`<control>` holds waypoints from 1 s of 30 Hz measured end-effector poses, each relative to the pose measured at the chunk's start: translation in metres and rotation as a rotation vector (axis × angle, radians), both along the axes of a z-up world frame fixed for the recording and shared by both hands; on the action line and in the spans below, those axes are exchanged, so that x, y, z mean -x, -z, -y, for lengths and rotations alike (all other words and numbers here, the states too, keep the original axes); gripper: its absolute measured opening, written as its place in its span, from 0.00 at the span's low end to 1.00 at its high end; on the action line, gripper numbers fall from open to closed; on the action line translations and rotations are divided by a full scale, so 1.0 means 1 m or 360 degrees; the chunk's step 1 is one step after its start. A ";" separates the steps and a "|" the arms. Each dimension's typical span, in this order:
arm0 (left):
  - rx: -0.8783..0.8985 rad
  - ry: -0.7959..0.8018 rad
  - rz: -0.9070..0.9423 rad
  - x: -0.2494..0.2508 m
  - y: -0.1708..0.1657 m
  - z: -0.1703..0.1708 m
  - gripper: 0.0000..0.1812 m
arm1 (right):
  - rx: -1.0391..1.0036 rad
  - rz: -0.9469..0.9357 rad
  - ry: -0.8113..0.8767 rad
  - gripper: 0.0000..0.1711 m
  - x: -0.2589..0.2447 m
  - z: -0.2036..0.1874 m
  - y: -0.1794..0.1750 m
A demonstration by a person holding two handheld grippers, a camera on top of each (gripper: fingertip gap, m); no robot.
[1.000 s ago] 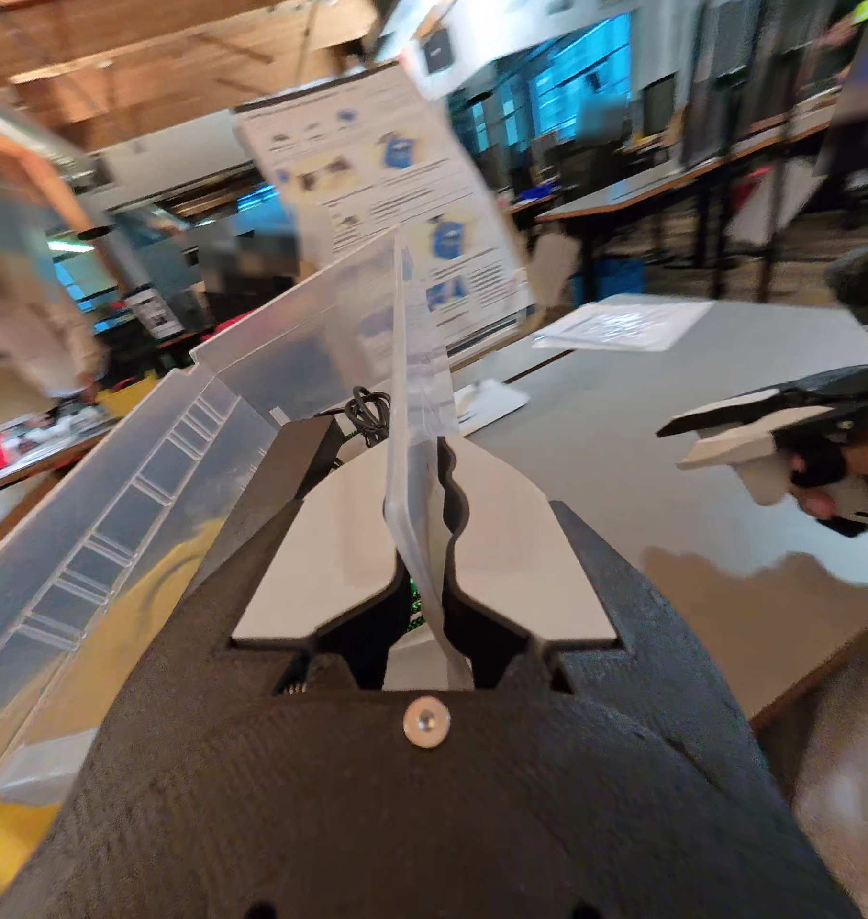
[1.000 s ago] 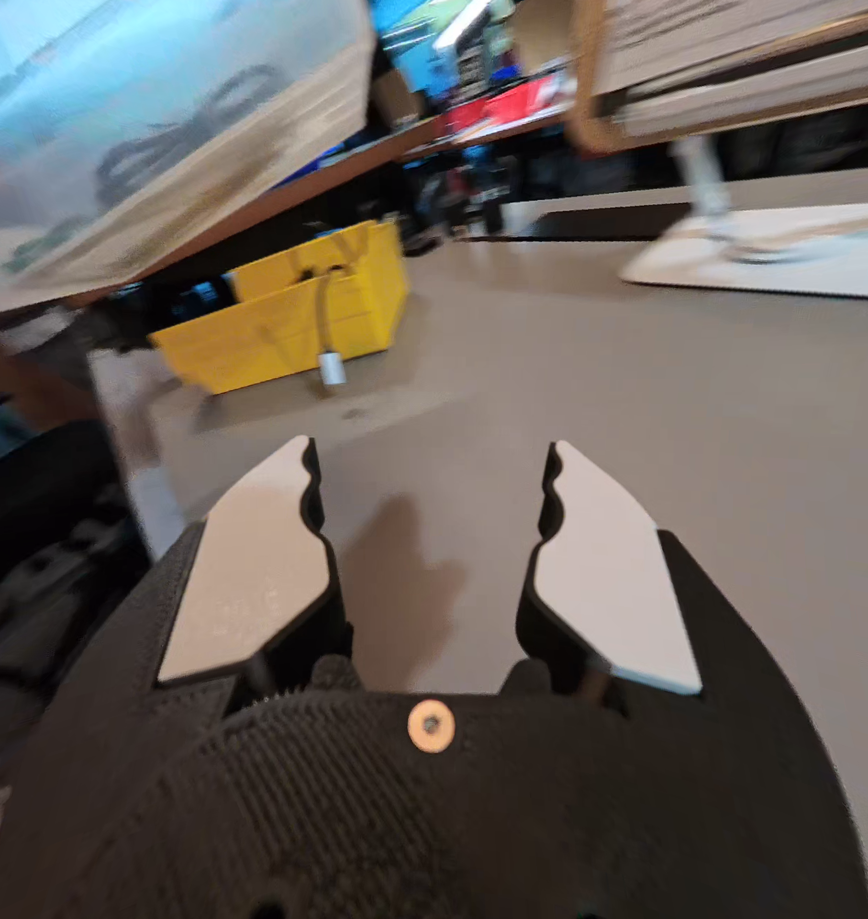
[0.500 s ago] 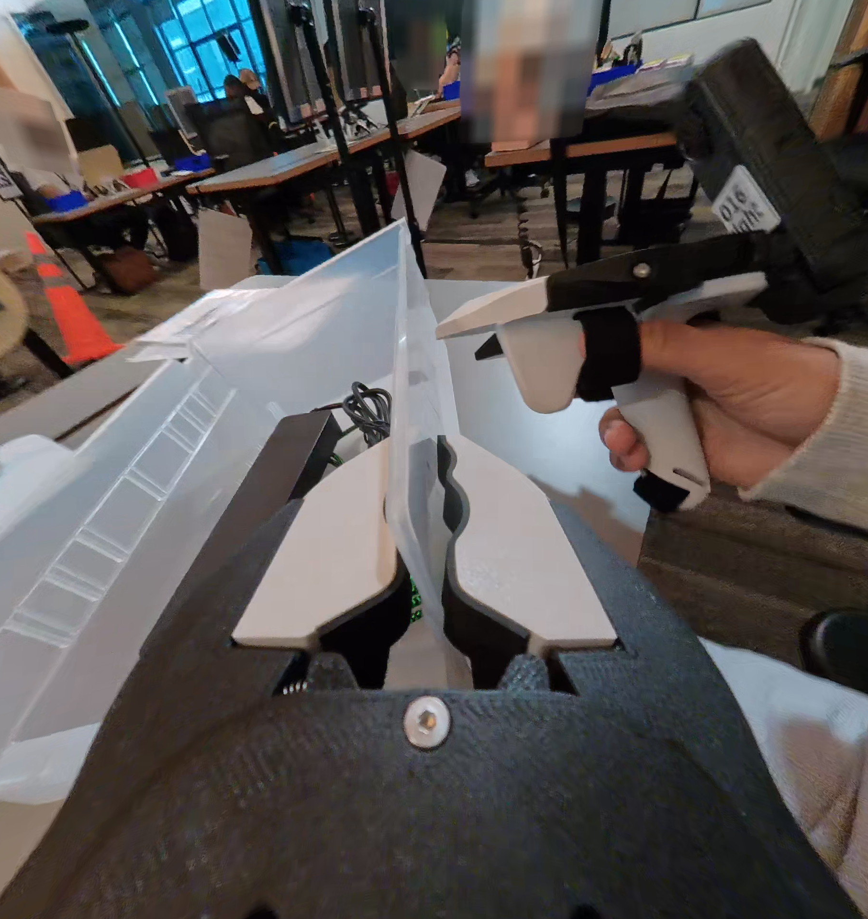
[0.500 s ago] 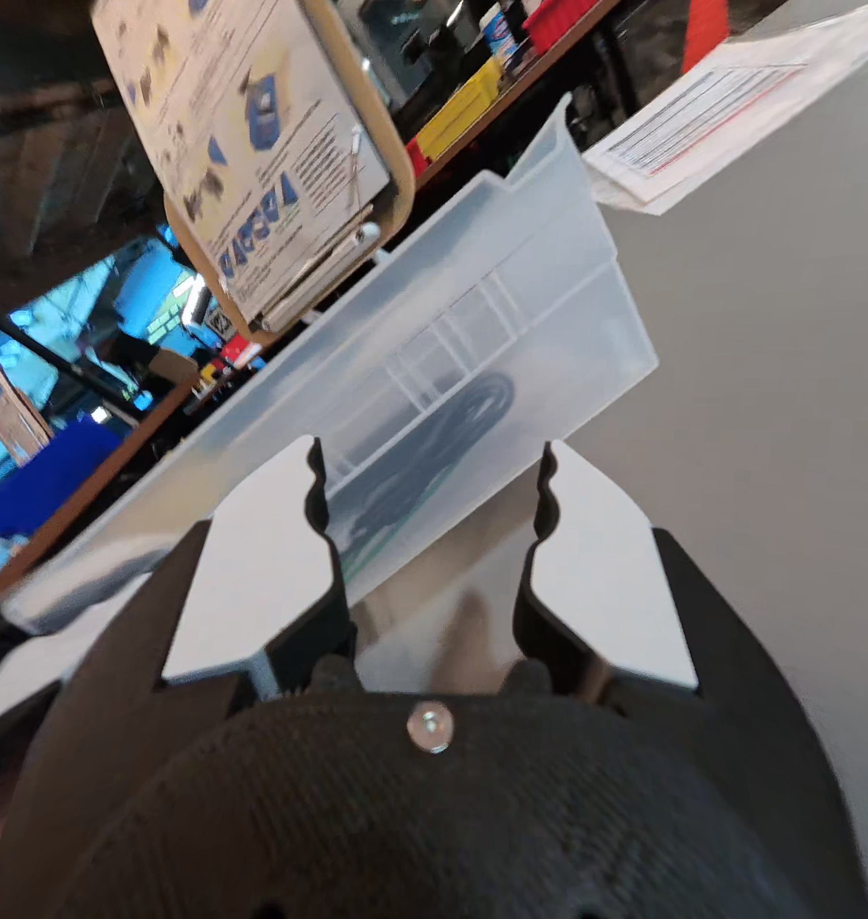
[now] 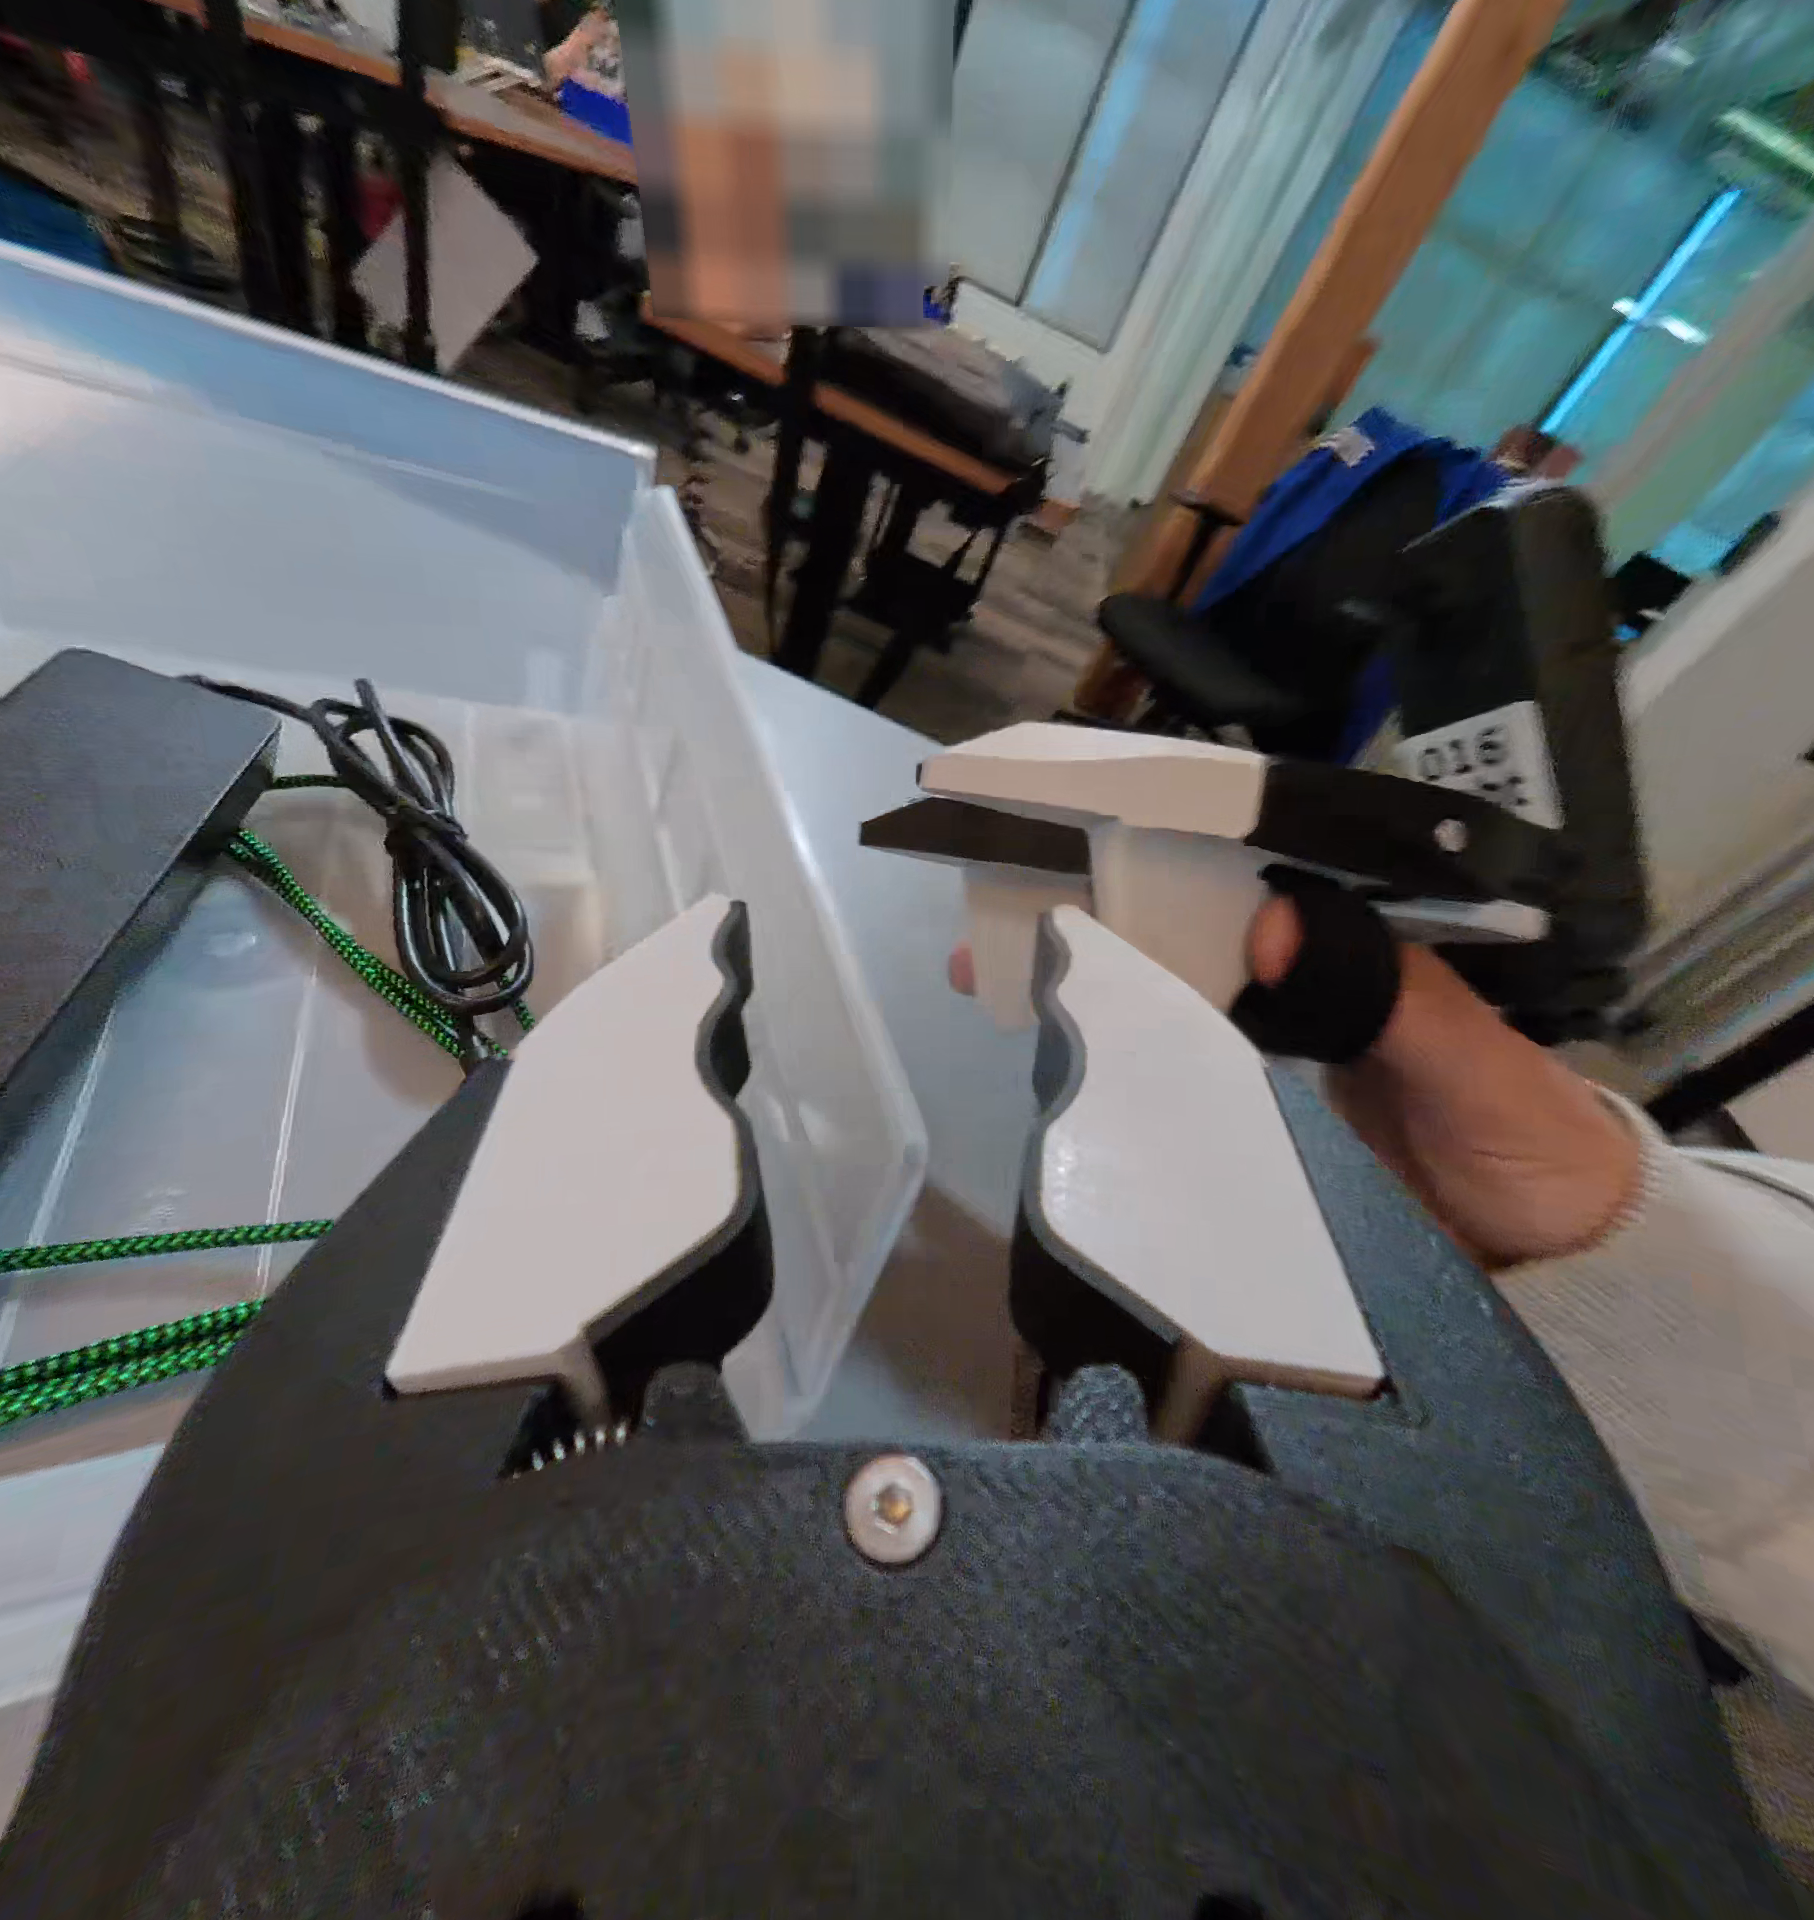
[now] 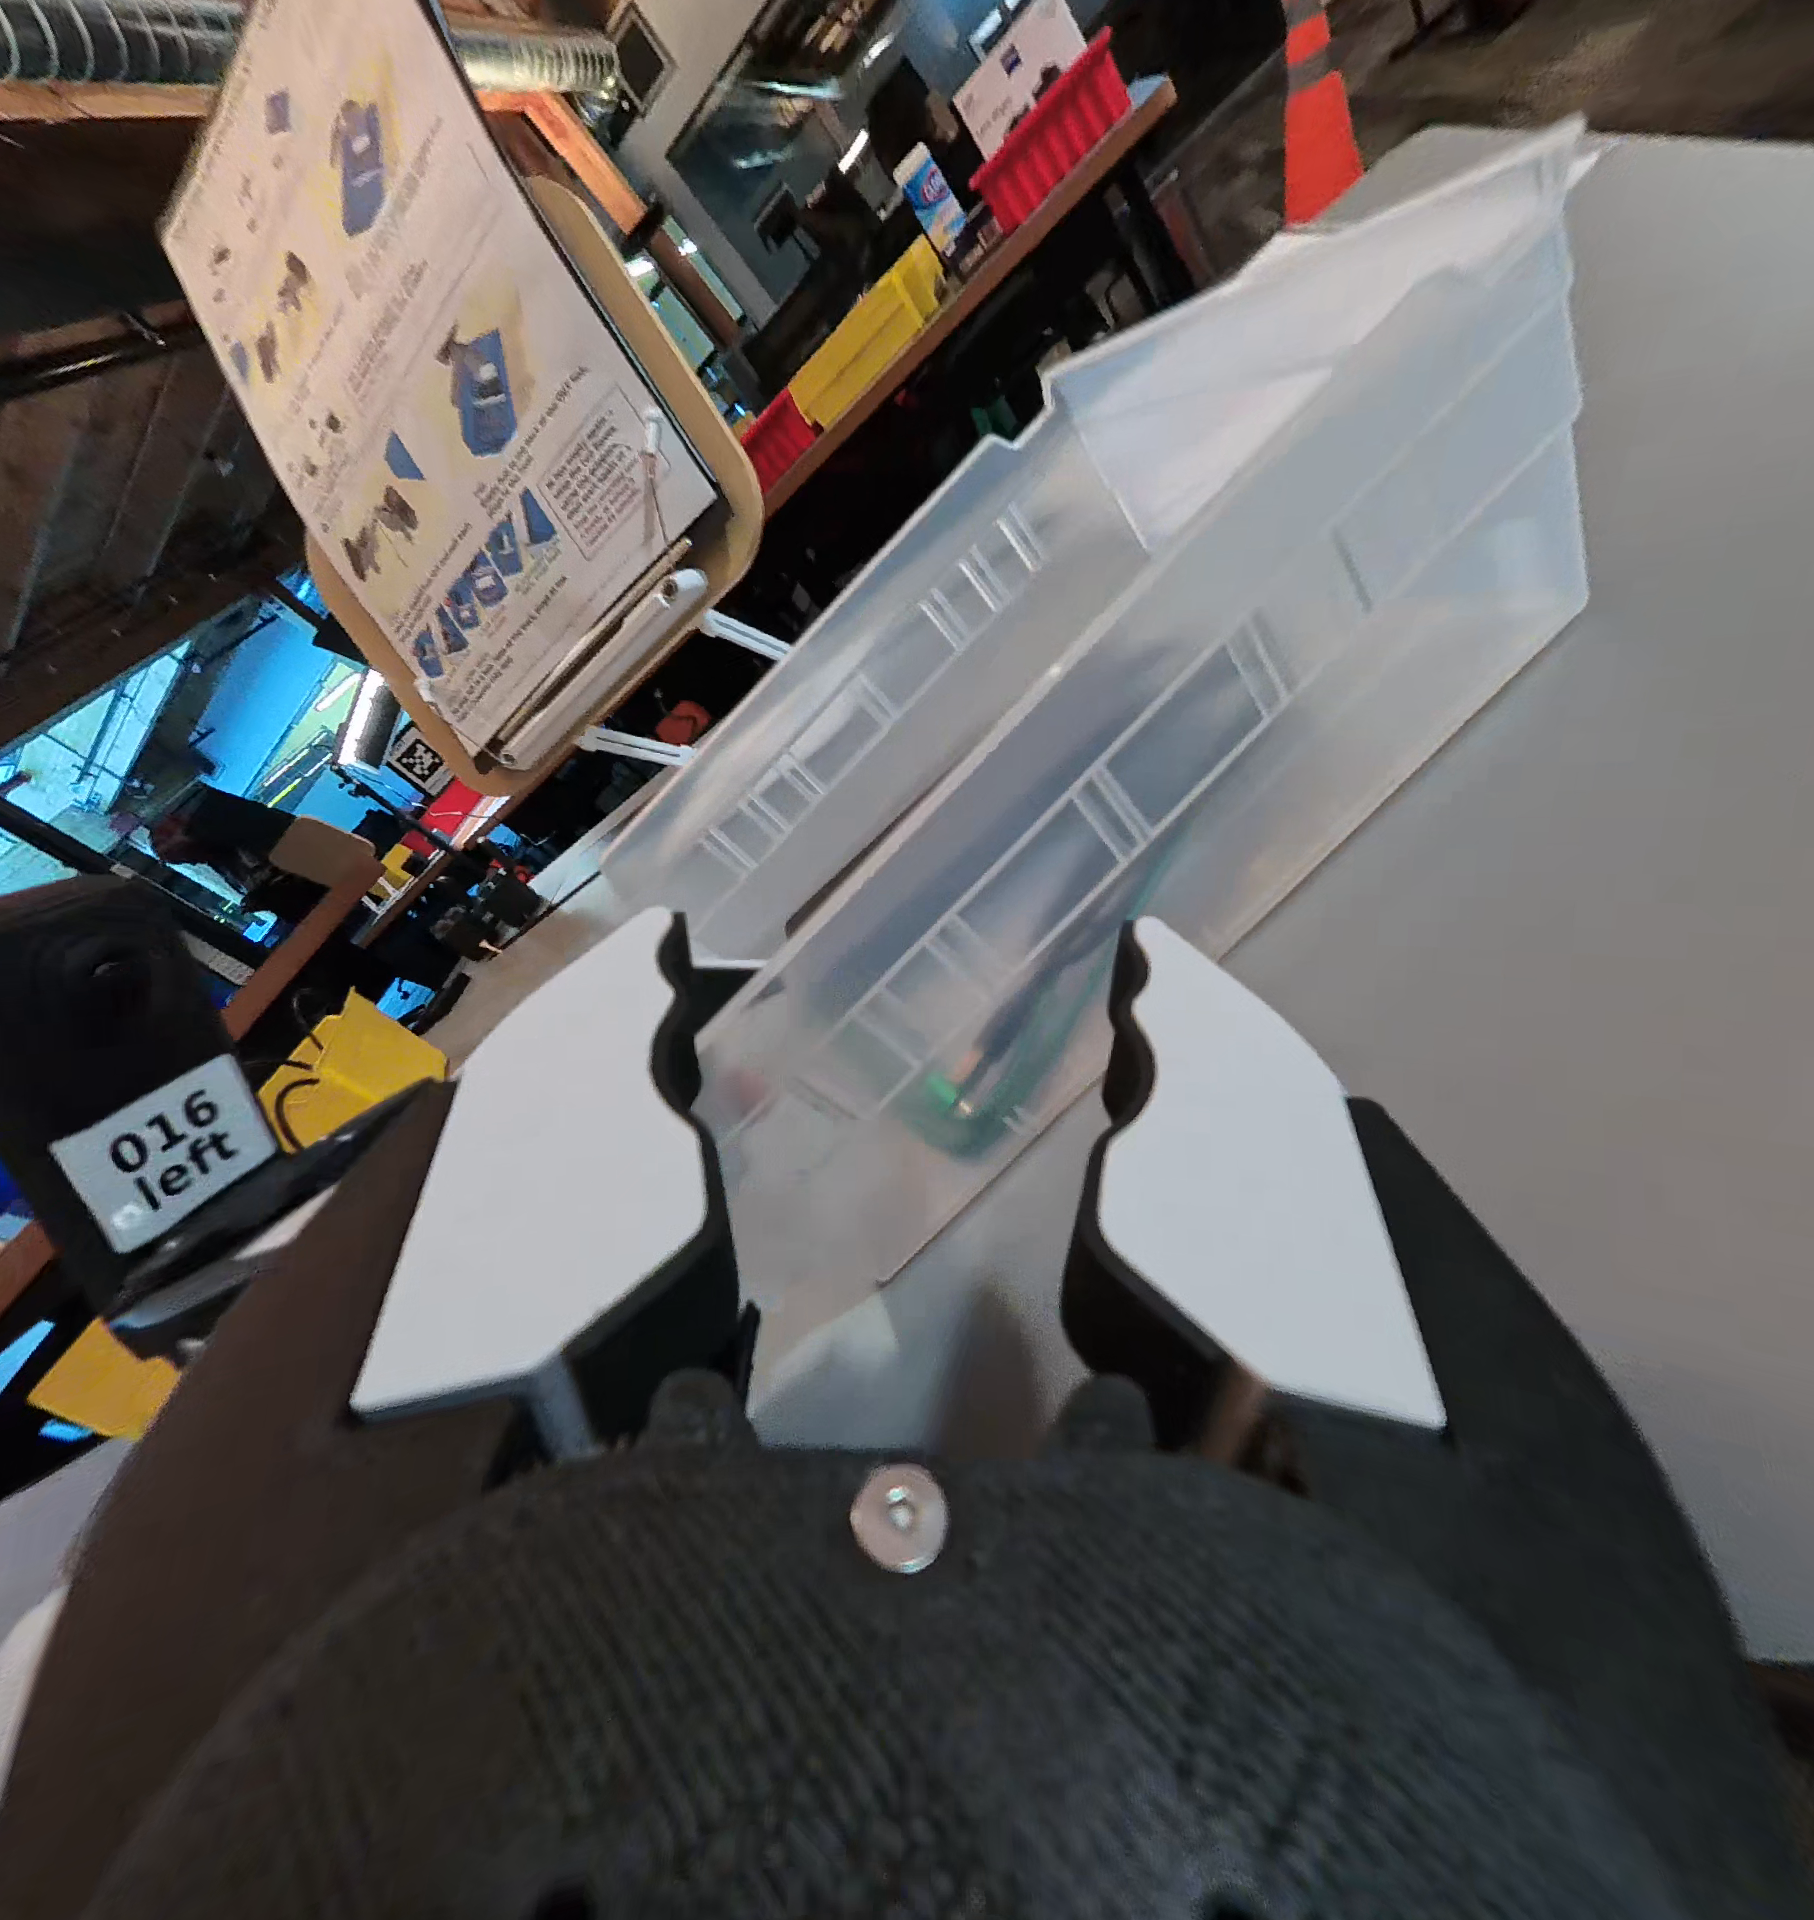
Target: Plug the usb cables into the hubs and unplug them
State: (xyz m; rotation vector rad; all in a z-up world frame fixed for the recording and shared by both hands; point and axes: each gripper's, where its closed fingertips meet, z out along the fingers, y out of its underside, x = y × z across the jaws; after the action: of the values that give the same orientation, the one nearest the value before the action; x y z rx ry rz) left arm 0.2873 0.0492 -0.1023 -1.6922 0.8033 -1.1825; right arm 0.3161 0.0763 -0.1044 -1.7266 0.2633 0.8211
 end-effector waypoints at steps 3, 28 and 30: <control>-0.0102 0.0078 -0.0084 0.034 -0.014 0.020 0.37 | -0.0039 0.0148 -0.0099 0.51 0.018 0.006 -0.006; 0.0107 -0.0679 0.0047 0.310 0.012 0.046 0.23 | 0.0166 0.0932 0.0315 0.04 -0.145 -0.049 0.027; 0.0121 -0.0685 0.0035 0.312 0.015 0.048 0.23 | 0.0158 0.0889 0.0379 0.05 -0.159 -0.051 0.027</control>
State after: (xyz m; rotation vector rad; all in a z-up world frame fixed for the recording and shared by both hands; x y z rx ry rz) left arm -0.0244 0.0016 -0.1172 -1.7966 0.3548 -0.9380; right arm 0.4746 0.1277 -0.1317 -1.8984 0.1252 0.1380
